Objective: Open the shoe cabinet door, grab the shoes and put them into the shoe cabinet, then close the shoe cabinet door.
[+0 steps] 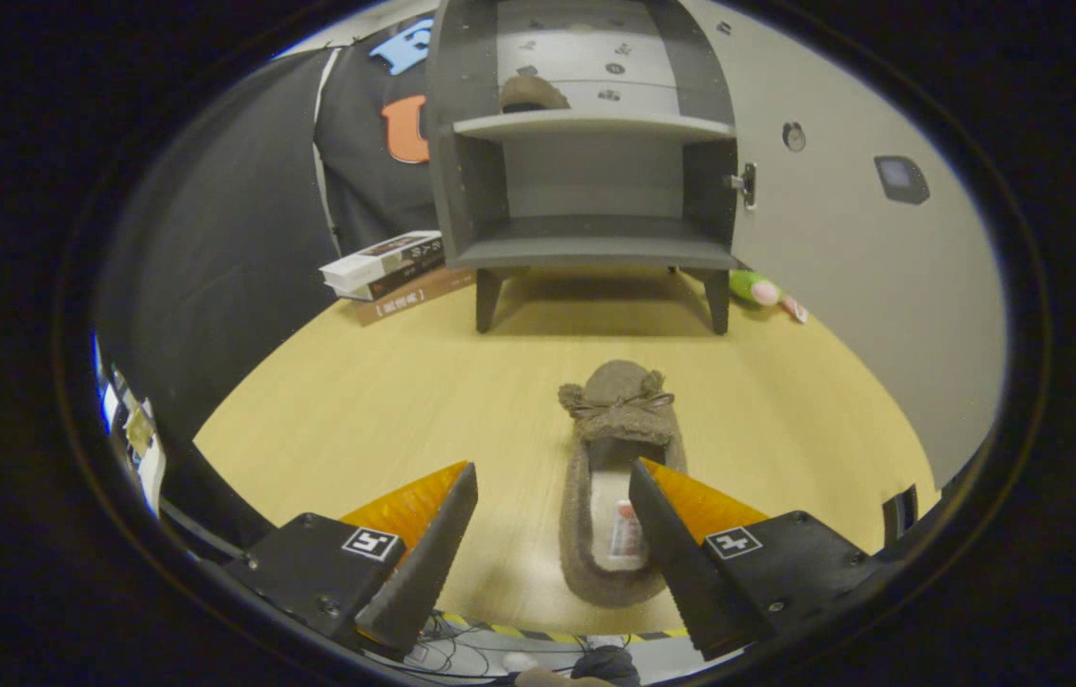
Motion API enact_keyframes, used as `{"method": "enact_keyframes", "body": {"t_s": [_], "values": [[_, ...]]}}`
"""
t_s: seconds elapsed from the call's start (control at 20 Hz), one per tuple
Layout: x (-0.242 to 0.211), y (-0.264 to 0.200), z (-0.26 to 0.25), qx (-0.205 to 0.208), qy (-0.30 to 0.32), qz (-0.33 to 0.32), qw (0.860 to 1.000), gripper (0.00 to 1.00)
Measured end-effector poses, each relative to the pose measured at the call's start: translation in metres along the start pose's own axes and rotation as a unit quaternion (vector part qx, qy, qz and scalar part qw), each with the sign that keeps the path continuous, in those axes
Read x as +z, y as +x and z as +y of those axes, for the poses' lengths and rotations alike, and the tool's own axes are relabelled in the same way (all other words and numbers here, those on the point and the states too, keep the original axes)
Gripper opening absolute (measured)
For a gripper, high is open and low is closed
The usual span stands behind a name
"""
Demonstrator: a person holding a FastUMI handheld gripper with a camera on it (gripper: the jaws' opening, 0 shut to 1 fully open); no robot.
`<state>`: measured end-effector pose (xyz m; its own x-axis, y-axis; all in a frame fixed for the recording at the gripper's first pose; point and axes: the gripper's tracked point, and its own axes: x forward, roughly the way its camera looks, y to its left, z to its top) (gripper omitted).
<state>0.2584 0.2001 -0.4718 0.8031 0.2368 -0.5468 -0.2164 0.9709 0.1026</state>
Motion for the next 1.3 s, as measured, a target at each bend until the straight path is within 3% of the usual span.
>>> {"method": "enact_keyframes", "body": {"t_s": [0.4,0.7,0.9,1.1,1.25,1.3], "values": [[0.014,0.069,0.003,0.009,0.029,0.044,0.999,1.00],[0.016,0.085,-0.001,0.000,0.031,0.075,0.997,0.99],[0.015,0.088,-0.017,-0.011,0.019,0.090,0.996,0.80],[0.015,0.081,-0.027,0.005,0.015,0.102,0.995,0.28],[0.021,0.070,-0.021,0.032,0.036,0.107,0.993,0.11],[0.025,0.064,-0.021,0.036,0.034,0.102,0.993,0.10]]}}
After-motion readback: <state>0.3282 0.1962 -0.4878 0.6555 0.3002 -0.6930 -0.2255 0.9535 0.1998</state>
